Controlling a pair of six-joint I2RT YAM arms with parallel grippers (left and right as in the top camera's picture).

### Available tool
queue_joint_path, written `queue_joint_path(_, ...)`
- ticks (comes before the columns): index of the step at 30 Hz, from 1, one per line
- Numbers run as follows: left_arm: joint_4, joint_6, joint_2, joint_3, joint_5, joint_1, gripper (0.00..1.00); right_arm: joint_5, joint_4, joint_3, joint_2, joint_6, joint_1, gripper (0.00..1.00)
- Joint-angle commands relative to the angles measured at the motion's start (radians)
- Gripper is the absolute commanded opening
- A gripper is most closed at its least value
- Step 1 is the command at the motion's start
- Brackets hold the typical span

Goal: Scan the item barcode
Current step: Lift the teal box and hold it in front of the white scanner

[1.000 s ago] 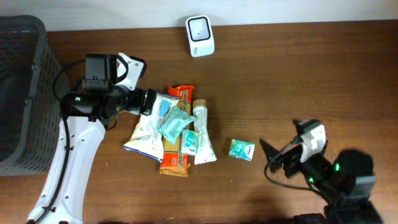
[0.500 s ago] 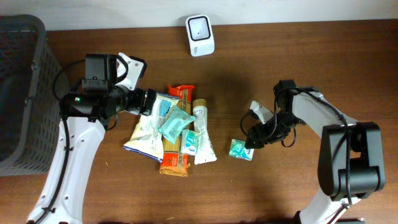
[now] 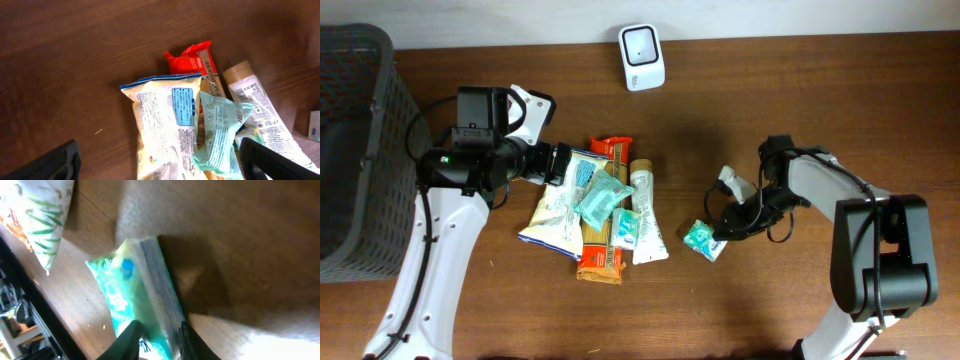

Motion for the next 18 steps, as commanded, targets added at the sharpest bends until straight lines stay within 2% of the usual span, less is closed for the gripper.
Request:
queue_joint_path(1,0.0,0.016,-0.013,0.01,0.0,0.002,0.99,-0.026,0.0,-0.053,0.01,-0.002,-0.003,0.4)
queue_joint_path(2,0.0,0.016,-0.013,0.01,0.0,0.002,0.99,-0.025,-0.001,-0.059,0.01,0.026,-0.003,0.4)
queue_joint_path(4,0.0,0.016,-0.013,0.01,0.0,0.002,0.99,-0.025,-0.002,-0.059,0.01,0.071,-0.003,0.29)
queue_joint_path(6,0.0,0.016,-0.013,0.01,0.0,0.002,0.99,-0.026,0.022,-0.059,0.01,0.113,-0.003,0.04)
queue_joint_path(8,0.0,0.016,-0.013,0.01,0.0,0.002,0.99,-0.063,0.036,-0.046,0.01,0.206,-0.003,0.04)
queue_joint_path(11,0.0,0.016,-0.013,0.01,0.0,0.002,0.99,-0.278,-0.05,0.065,-0.037,0.202,-0.006,0.04)
queue_joint_path(14,0.0,0.016,-0.013,0.01,0.0,0.002,0.99,-0.691,-0.129,0.257,-0.064,0.203,-0.027,0.04)
queue_joint_path(16,0.0,0.016,-0.013,0.01,0.0,0.002,0.99,-0.888,-0.128,0.285,-0.064,0.204,-0.041,0.04)
queue_joint_path(17,0.0,0.016,-0.013,0.01,0.0,0.002,0.99,-0.937,-0.126,0.286,-0.064,0.247,-0.044,0.04)
queue_joint_path(18,0.0,0.016,-0.013,0.01,0.0,0.002,0.99,-0.937,-0.101,0.287,-0.064,0.368,-0.044,0.04)
